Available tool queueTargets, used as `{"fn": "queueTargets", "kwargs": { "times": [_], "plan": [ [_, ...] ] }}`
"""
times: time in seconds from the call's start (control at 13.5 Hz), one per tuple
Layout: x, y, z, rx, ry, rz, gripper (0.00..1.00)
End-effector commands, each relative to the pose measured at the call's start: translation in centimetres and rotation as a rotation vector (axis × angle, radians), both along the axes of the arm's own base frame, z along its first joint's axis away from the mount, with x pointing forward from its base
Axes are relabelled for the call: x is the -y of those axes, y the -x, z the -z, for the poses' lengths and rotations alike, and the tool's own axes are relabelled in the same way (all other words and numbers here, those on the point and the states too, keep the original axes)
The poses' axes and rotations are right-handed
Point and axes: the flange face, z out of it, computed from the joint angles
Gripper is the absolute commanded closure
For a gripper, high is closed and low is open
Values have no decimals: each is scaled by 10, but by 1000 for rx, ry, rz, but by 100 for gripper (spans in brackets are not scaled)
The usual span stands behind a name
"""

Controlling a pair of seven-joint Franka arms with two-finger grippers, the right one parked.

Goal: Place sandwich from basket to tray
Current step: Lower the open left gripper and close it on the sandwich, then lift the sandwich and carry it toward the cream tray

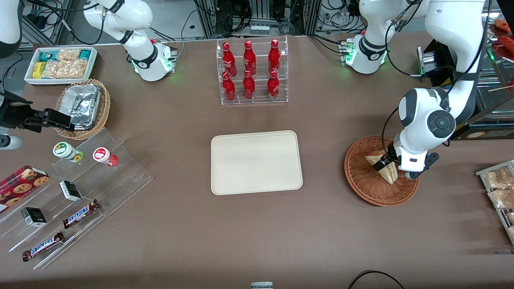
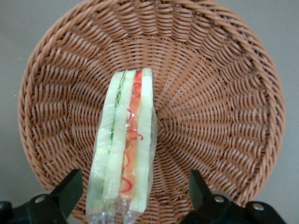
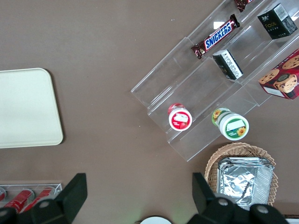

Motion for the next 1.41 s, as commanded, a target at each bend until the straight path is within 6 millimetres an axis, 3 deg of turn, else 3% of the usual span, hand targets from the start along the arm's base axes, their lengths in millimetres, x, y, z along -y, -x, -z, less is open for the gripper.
{"fn": "queueTargets", "kwargs": {
  "times": [0.0, 0.15, 0.22, 0.37, 0.44, 0.74, 0.96, 1.11, 1.33],
  "plan": [
    [1, 1, 12, -1, 4, -15, 0],
    [-1, 5, 19, -16, 2, -17, 0],
    [-2, 7, 21, -21, 1, -18, 9],
    [-3, 11, 22, -24, 1, -18, 74],
    [-3, 13, 22, -19, 0, -13, 100],
    [1, 15, -11, -24, -14, 23, 100],
    [28, 9, -52, -44, -16, 107, 100],
    [57, 2, -72, -76, -20, 186, 100],
    [126, 11, -88, -59, -19, 312, 100]
  ]
}}
